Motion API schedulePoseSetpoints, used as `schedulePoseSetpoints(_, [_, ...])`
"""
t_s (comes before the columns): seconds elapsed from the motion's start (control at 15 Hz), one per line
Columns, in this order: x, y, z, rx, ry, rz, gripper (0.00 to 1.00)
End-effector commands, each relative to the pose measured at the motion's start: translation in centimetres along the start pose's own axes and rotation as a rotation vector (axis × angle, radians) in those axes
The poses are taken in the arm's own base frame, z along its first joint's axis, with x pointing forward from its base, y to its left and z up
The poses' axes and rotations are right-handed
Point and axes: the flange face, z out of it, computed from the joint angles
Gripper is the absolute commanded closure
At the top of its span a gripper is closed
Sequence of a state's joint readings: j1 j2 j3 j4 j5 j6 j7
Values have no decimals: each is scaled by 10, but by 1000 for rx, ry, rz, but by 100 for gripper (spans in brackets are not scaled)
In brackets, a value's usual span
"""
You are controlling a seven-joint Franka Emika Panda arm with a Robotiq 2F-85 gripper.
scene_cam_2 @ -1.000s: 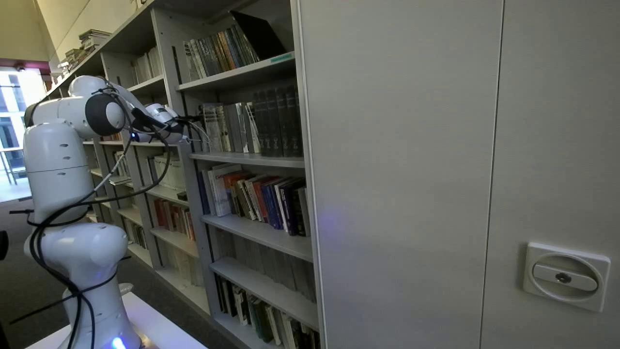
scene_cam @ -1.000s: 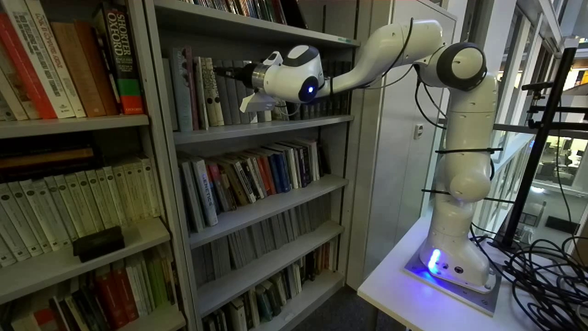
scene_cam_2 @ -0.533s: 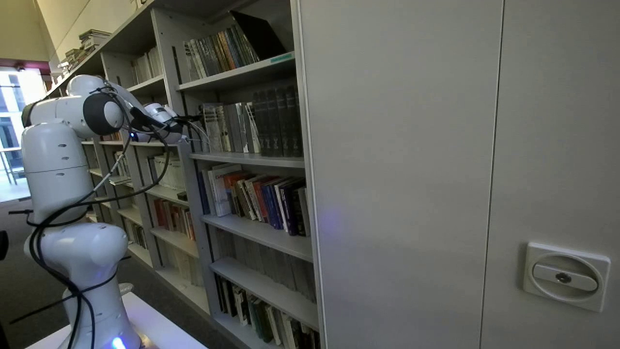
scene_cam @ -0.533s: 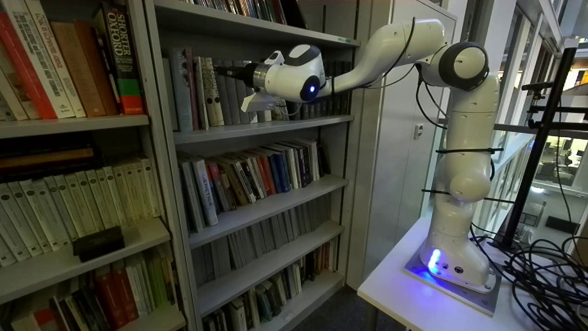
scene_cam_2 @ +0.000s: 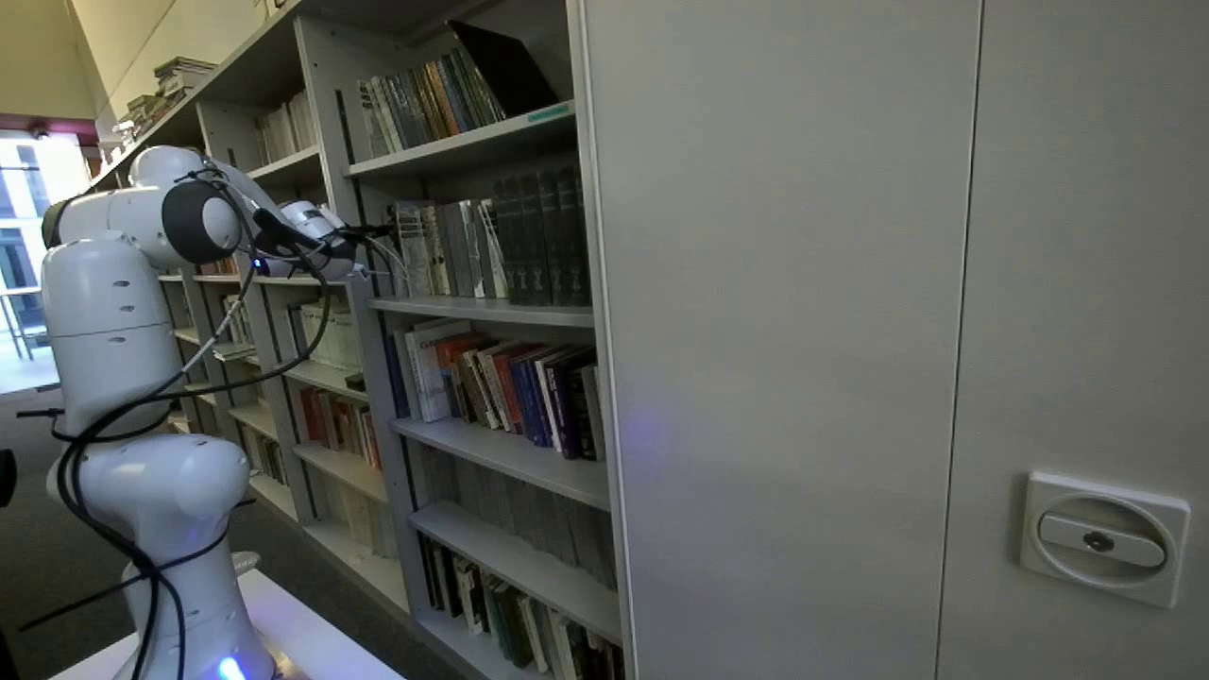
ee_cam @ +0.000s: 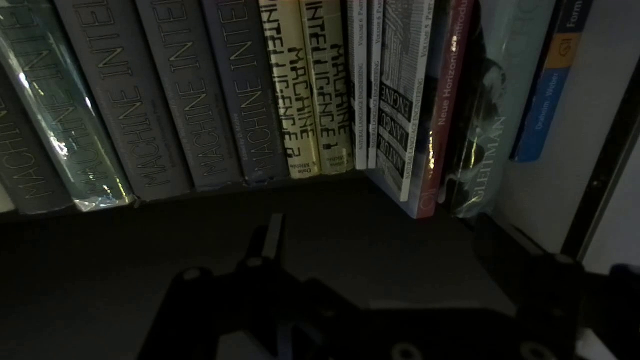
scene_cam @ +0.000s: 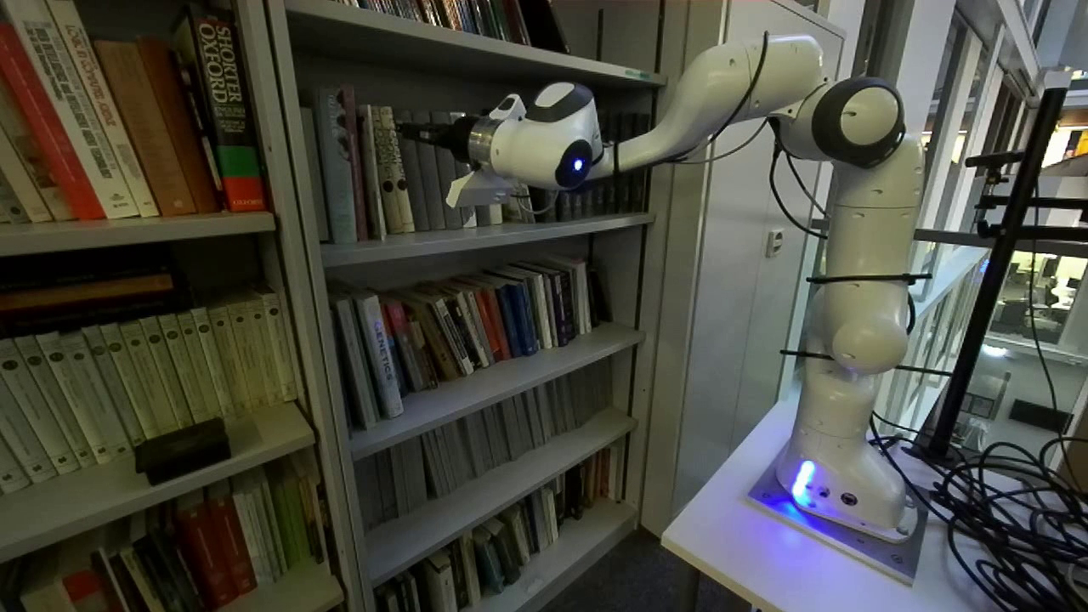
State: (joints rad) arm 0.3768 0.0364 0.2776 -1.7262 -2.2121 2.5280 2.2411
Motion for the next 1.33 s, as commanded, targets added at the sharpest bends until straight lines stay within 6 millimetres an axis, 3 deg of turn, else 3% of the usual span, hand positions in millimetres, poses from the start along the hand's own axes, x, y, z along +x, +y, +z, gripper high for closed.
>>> schedulePoseSetpoints(0.0, [8, 6, -11, -21, 9, -3, 0])
schedulePoseSetpoints(1.27, [19, 0, -18, -5, 32, 6, 0])
